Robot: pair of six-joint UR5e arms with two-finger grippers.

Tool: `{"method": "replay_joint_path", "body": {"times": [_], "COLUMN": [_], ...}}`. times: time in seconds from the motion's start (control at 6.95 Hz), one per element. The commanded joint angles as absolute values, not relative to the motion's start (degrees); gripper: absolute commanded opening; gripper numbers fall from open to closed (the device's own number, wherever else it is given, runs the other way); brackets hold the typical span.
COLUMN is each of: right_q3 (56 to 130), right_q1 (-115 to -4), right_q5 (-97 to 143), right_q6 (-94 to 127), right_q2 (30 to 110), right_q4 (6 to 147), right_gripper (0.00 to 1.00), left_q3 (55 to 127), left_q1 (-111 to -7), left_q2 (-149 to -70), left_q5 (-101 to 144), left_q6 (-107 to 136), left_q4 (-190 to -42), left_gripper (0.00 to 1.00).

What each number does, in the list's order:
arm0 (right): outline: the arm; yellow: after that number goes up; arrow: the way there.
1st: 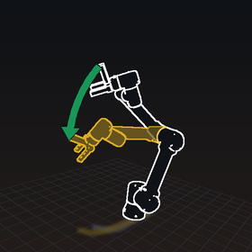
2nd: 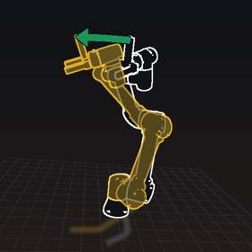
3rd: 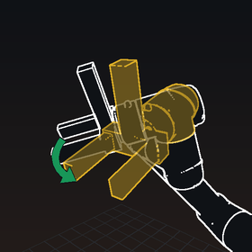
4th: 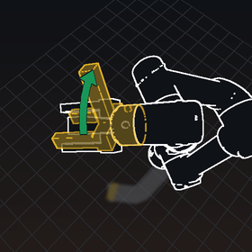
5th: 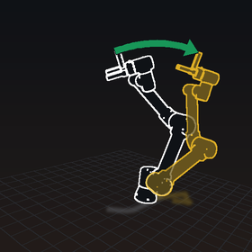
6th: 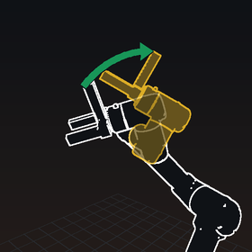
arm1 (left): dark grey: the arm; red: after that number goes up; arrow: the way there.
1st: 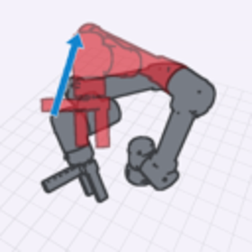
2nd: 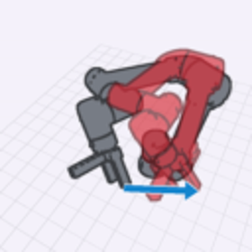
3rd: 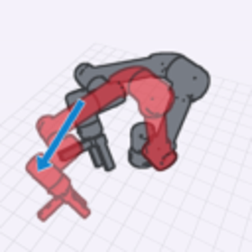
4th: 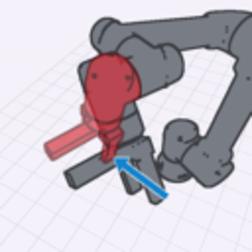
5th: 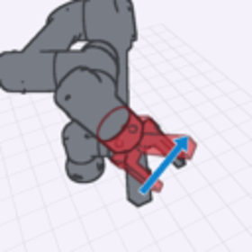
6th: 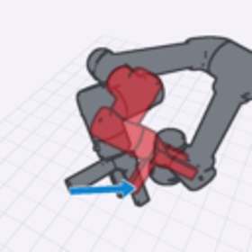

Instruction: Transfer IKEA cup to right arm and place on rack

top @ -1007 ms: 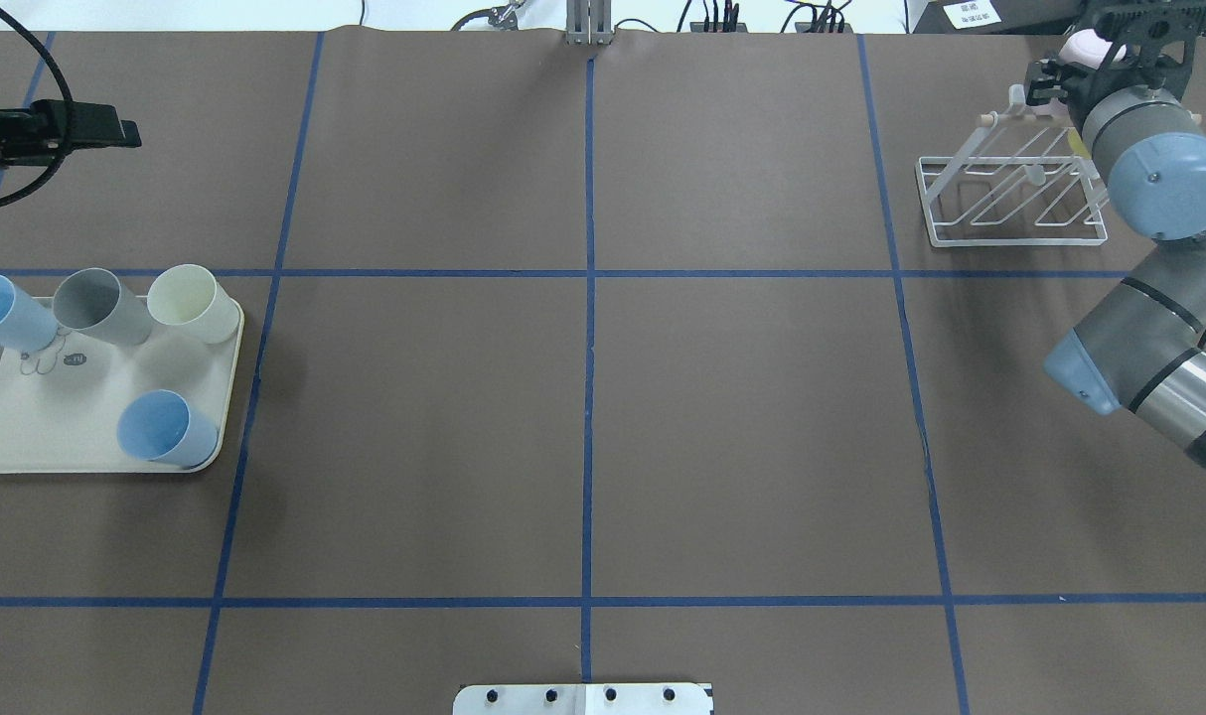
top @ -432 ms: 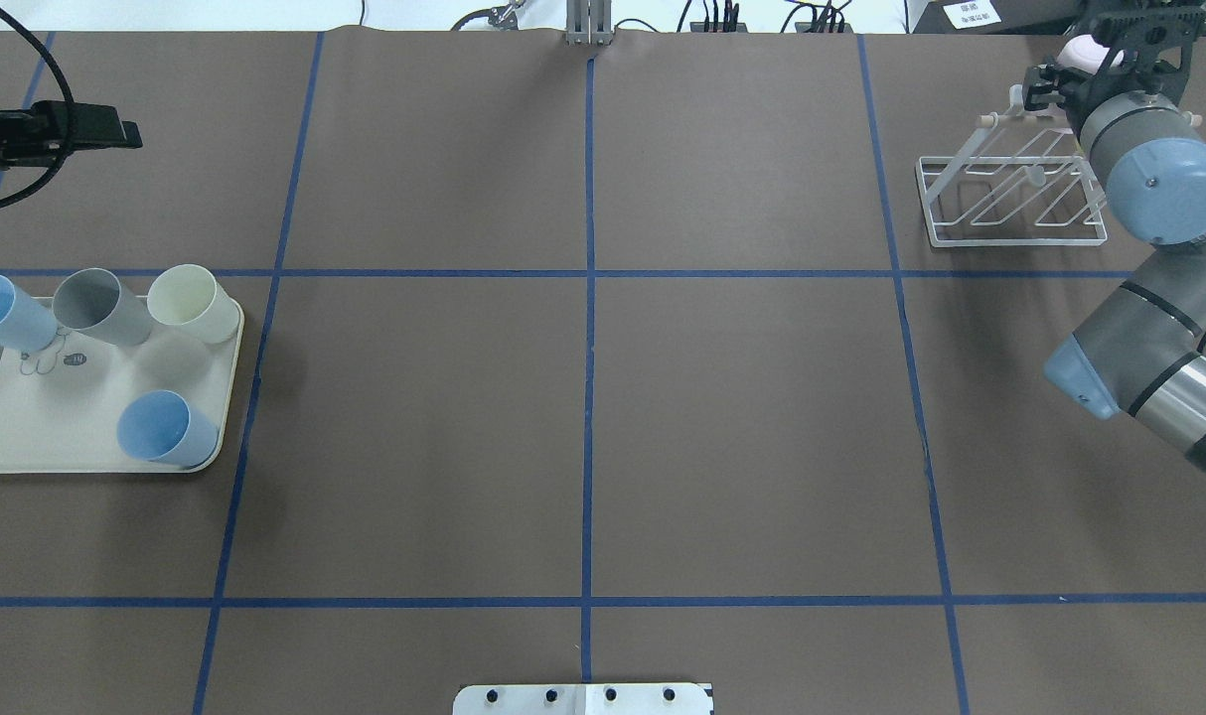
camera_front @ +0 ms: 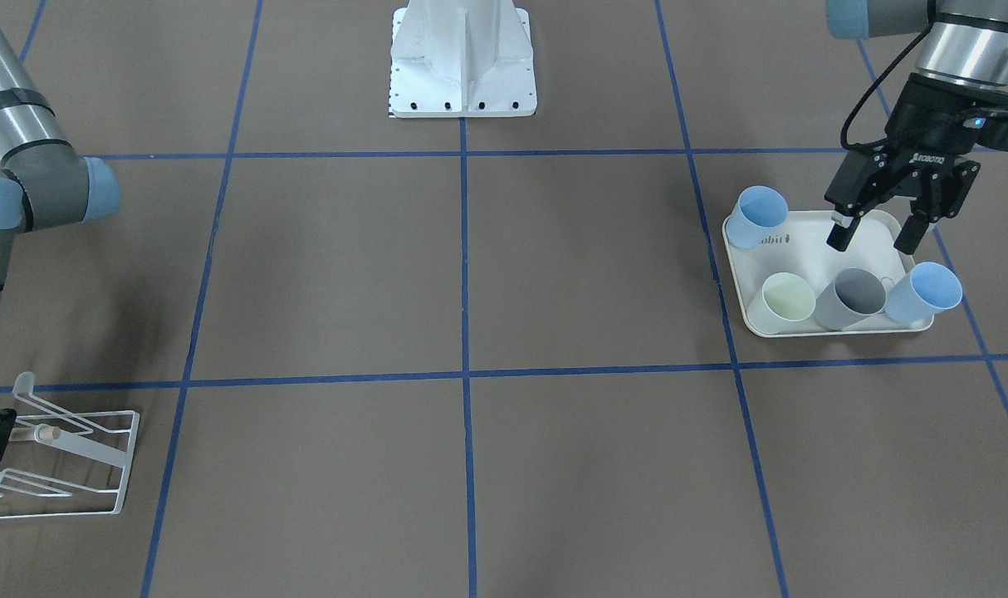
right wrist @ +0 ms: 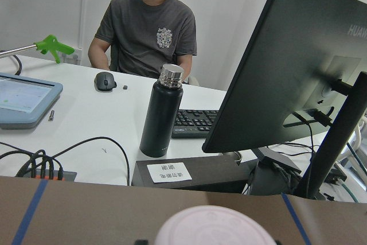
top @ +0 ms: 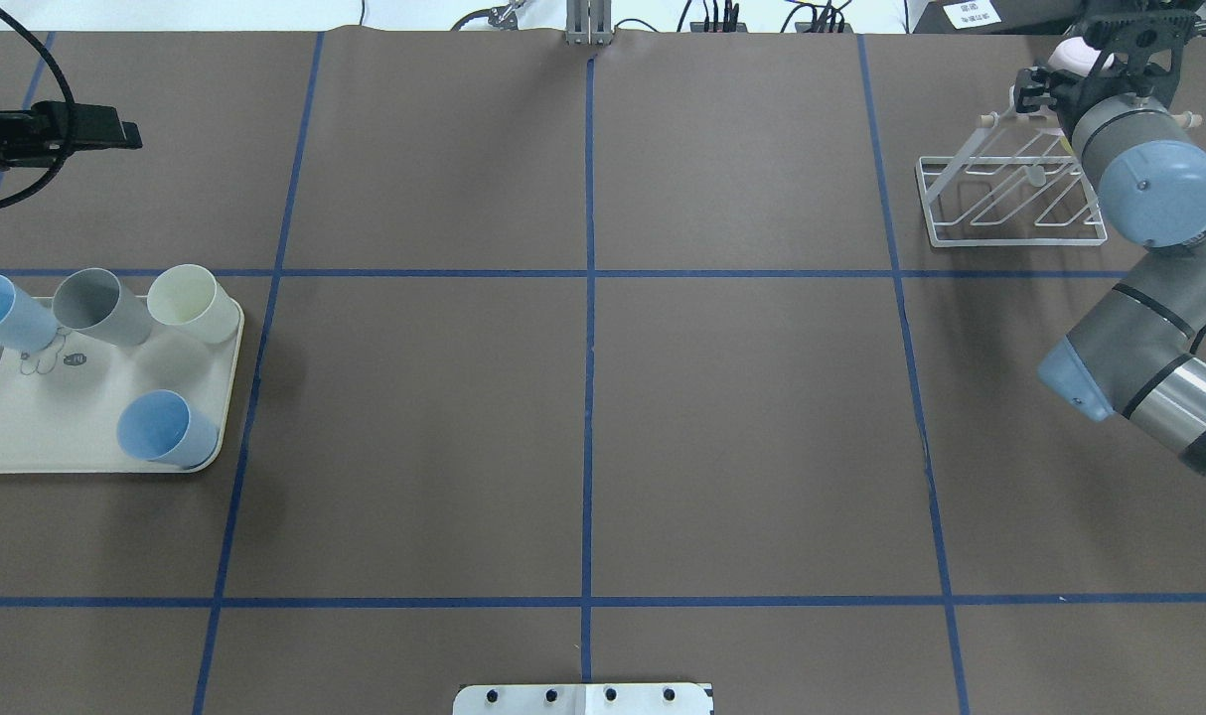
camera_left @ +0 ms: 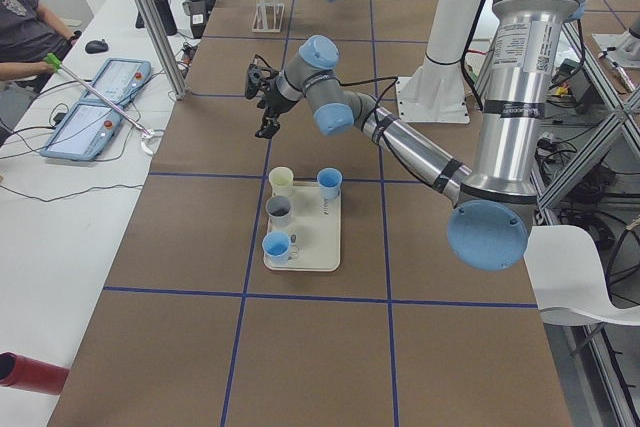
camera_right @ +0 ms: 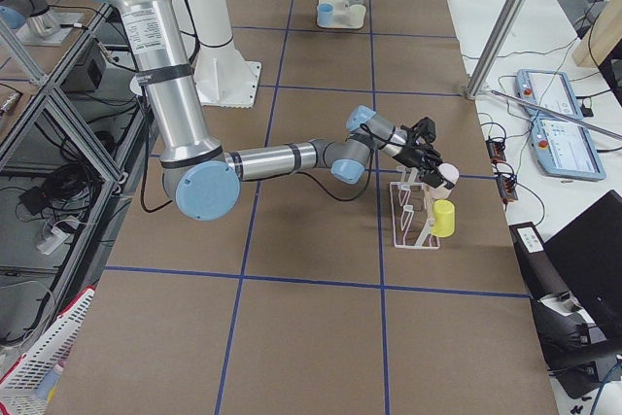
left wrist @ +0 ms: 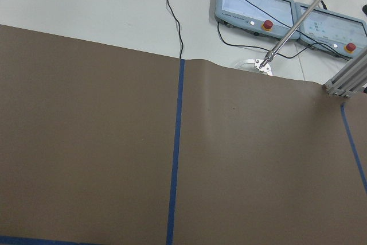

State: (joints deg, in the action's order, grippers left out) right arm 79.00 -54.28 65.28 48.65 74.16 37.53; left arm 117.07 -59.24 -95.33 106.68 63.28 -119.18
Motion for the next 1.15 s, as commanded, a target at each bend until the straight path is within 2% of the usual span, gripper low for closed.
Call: {"method": "replay_joint_path", "body": {"times": [0.0, 0.72, 0.86, 1.01], "right_q3": [78.8, 78.7, 78.7, 78.6], "right_q1": [-54.2, -54.2, -54.2, -54.2], "right_q5": [65.3, 65.3, 65.3, 65.4], "right_q6": [48.6, 48.2, 48.2, 47.8], "right_q2": [74.7, 75.9, 75.8, 75.7], "right_q4": [37.5, 37.5, 37.5, 37.5], "right_gripper": [0.0, 0.01, 0.2, 0.63], "left_q3": [117.1, 117.1, 117.1, 117.1], "left_q1": [-59.2, -59.2, -59.2, -59.2], "left_q2": [-95.4, -95.4, -95.4, -95.4], "left_q5": [106.7, 106.7, 106.7, 106.7], "left_q6": [63.3, 63.4, 63.3, 63.3], "left_q4": [-119.2, -119.2, -119.2, -119.2], "left_gripper": [1.0, 1.0, 1.0, 1.0]}}
